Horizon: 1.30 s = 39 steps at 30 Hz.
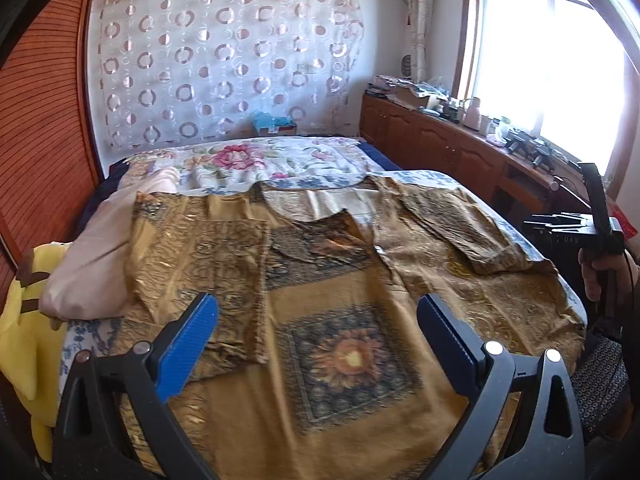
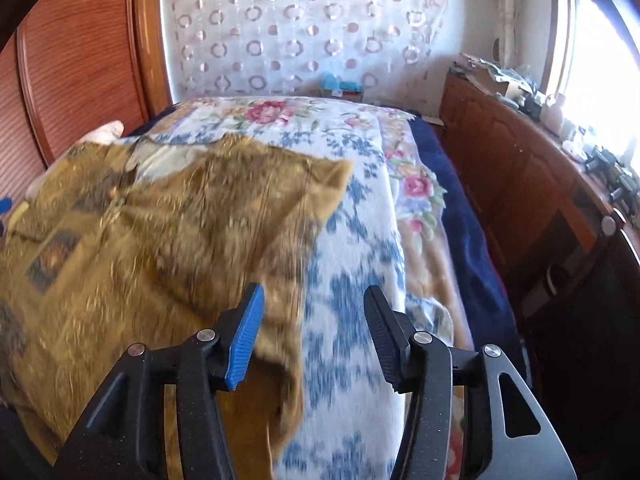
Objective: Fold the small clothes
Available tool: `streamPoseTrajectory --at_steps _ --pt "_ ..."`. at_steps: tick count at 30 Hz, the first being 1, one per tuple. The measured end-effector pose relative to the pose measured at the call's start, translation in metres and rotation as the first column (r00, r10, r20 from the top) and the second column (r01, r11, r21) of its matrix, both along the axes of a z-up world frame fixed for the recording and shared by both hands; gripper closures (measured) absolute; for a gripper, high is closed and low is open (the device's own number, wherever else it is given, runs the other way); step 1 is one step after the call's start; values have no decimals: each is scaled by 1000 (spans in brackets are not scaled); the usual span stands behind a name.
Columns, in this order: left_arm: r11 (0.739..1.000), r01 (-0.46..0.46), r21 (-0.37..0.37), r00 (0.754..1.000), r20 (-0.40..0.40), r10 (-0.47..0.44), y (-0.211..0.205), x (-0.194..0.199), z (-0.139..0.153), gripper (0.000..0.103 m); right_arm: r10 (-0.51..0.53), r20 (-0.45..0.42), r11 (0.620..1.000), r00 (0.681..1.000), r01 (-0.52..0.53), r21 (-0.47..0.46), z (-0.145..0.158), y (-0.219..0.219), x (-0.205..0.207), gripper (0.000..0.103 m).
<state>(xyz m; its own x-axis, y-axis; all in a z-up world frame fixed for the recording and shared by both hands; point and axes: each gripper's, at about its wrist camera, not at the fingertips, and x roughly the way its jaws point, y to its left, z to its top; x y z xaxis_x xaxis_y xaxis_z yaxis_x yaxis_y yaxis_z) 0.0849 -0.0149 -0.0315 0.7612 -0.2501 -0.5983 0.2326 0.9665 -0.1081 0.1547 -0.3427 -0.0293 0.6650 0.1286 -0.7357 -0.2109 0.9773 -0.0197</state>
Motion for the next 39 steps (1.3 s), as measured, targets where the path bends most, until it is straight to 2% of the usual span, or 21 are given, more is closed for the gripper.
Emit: streamPoseTrajectory --at_steps 4,8,15,21,26,31,37,38,39 --pt "998 -56 28 998 -5 56 26 16 -1 3 1 -43 1000 999 0 13 -11 6 47 50" --pt "991 -126 48 991 -29 128 59 40 -5 3 -1 -84 1000 996 0 -17 -26 12 85 50" --pt "979 -191 77 978 -70 196 96 86 -19 3 -12 -102 999 995 9 -38 -43 11 117 50" --pt "971 -214 103 968 -108 225 113 114 -33 3 -33 -88 999 996 33 -1 -47 2 116 35" --pt "969 -218 120 965 -121 232 125 131 -35 3 -41 -96 999 995 40 -18 -48 3 119 20" --pt "975 -190 111 969 -136 205 133 150 -36 3 -52 -101 999 994 50 -16 -49 2 121 17" --pt "983 -171 72 970 -162 181 141 173 -37 13 -52 -102 999 993 50 -14 -49 2 121 17" --pt "983 -171 70 969 -166 180 142 176 -38 23 -51 -102 999 993 50 -14 -49 2 121 17" --pt "983 -169 71 968 -175 179 143 179 -40 41 -51 -102 999 993 50 -14 -49 2 121 17"
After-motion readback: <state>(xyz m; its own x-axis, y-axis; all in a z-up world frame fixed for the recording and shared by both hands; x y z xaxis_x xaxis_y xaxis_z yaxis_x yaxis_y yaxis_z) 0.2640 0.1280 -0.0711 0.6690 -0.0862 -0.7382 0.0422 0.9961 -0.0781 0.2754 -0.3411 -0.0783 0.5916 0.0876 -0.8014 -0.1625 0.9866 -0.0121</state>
